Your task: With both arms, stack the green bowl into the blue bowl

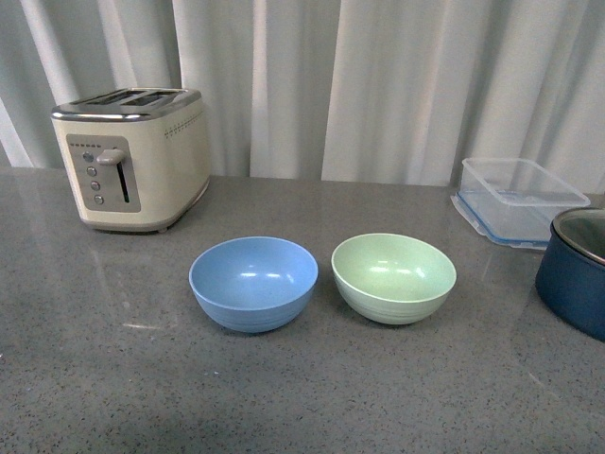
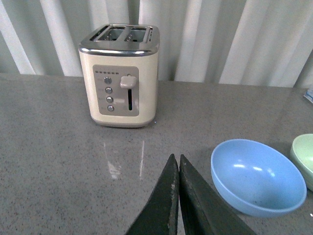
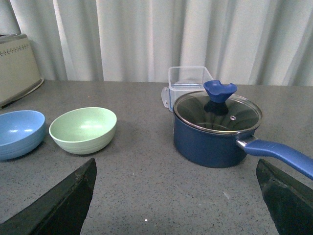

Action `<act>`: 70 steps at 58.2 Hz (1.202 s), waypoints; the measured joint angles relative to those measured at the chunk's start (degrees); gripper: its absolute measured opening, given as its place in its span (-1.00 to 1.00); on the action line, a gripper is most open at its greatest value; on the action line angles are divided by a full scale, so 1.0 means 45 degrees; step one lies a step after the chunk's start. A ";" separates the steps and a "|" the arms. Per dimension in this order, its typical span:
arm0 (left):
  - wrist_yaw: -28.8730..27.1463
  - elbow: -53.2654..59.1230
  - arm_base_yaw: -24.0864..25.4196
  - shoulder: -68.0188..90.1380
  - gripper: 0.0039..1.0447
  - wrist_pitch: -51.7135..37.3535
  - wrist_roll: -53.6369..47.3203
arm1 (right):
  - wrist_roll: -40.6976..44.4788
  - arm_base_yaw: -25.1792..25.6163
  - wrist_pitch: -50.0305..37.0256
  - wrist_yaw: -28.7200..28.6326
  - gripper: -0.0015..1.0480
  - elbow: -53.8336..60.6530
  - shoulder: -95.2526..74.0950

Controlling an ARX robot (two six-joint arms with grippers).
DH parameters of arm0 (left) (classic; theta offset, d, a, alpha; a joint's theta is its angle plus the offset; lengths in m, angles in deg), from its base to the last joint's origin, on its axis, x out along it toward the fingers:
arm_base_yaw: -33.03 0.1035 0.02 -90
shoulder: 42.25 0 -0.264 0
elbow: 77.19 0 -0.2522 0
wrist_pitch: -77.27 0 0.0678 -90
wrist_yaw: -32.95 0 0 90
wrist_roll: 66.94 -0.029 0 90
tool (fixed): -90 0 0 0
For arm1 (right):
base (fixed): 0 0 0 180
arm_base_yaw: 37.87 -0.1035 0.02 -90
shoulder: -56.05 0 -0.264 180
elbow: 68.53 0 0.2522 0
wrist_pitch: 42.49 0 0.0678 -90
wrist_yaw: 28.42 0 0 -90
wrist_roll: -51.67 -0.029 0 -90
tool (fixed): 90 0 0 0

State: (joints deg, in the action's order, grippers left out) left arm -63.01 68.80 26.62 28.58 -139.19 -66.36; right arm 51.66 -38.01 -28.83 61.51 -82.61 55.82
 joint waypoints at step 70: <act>0.1297 0.4226 0.1399 -0.9583 -0.94 0.5042 -0.0034 | 0.0000 0.0000 0.0000 0.0000 0.81 0.0000 0.0000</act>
State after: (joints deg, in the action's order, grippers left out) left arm -57.17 87.82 32.91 -14.54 -116.50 -66.51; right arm 51.66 -38.01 -28.83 61.51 -82.61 55.82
